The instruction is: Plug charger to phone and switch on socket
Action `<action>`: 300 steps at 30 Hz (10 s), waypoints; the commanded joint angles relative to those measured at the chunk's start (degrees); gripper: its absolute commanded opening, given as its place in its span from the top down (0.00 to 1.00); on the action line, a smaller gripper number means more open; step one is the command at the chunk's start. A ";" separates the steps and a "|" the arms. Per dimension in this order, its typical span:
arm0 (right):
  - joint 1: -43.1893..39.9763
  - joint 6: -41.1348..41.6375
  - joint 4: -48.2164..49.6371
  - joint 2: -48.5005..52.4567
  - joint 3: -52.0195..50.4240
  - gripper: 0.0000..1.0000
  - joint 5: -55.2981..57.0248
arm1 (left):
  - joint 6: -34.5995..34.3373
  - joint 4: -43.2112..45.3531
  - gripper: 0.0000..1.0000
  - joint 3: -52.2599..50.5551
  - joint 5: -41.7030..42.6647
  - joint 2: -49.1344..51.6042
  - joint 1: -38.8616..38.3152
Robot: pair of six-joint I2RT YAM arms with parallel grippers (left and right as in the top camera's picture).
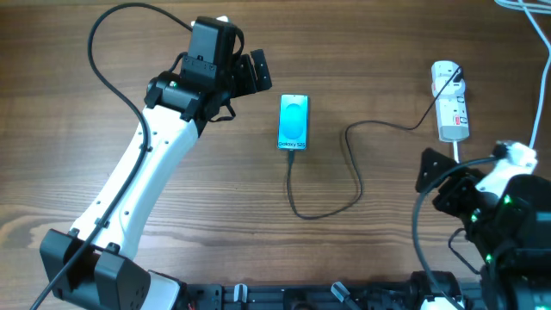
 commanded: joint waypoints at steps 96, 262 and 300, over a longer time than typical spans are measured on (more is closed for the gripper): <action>0.33 -22.43 55.12 -34.80 -56.02 0.00 -1.70 | 0.68 0.15 0.00 0.07 -0.79 0.44 0.33; 0.33 -22.45 55.15 -34.77 -56.02 0.00 -1.70 | 27.30 35.74 0.00 -84.06 2.23 -92.04 23.47; 0.33 -22.43 55.15 -34.77 -56.02 0.00 -1.70 | 28.72 35.78 0.00 -84.06 3.13 -92.04 23.50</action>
